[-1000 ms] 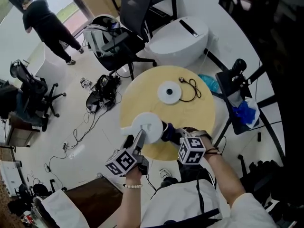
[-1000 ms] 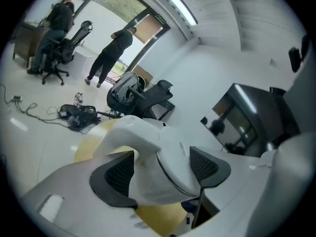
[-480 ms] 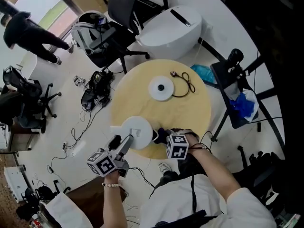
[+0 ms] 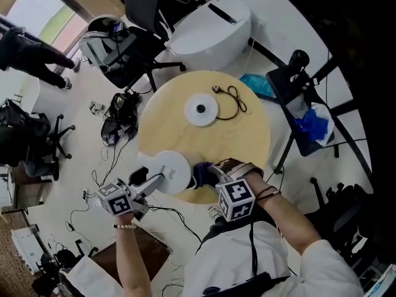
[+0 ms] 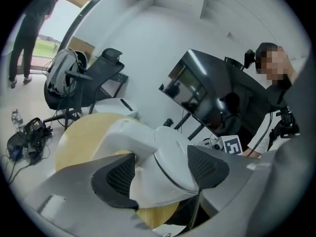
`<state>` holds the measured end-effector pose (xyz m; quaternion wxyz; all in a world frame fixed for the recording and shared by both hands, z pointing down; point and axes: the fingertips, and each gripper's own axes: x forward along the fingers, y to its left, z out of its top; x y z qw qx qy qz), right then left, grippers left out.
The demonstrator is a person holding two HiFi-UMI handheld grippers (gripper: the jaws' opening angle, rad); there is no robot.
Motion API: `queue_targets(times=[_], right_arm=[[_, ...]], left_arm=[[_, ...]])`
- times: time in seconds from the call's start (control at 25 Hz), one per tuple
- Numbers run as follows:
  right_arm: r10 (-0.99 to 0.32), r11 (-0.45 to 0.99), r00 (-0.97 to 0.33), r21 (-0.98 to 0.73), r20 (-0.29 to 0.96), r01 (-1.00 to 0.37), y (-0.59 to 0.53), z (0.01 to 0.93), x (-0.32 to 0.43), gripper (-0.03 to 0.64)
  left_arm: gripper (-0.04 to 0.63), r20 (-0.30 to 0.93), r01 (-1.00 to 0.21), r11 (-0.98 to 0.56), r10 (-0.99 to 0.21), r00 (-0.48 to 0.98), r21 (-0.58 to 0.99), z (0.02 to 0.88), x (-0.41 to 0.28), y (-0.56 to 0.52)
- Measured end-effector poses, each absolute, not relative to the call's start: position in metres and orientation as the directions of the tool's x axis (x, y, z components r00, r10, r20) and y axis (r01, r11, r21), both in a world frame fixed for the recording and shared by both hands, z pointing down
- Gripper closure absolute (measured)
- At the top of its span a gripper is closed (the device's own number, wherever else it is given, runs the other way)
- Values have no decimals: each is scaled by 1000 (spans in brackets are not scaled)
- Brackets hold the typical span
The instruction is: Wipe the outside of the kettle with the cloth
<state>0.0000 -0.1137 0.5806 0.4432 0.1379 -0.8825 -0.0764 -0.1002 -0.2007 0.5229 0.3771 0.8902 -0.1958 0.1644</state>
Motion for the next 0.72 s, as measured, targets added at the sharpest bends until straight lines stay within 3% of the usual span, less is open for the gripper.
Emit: queue_targets(times=[0.16, 0.32, 0.72], right_arm=[[-371, 918, -544, 386, 752, -92, -116, 562, 0, 541], [-338, 930, -537, 363, 773, -63, -110, 581, -7, 541], [-226, 972, -474, 230, 851, -49, -115, 681, -6, 541]], left_arm=[[270, 453, -397, -687, -110, 885, 608, 523, -97, -204], [268, 445, -327, -722, -30, 895, 609, 525, -91, -208], [267, 444, -317, -726, -18, 896, 610, 522, -90, -209]])
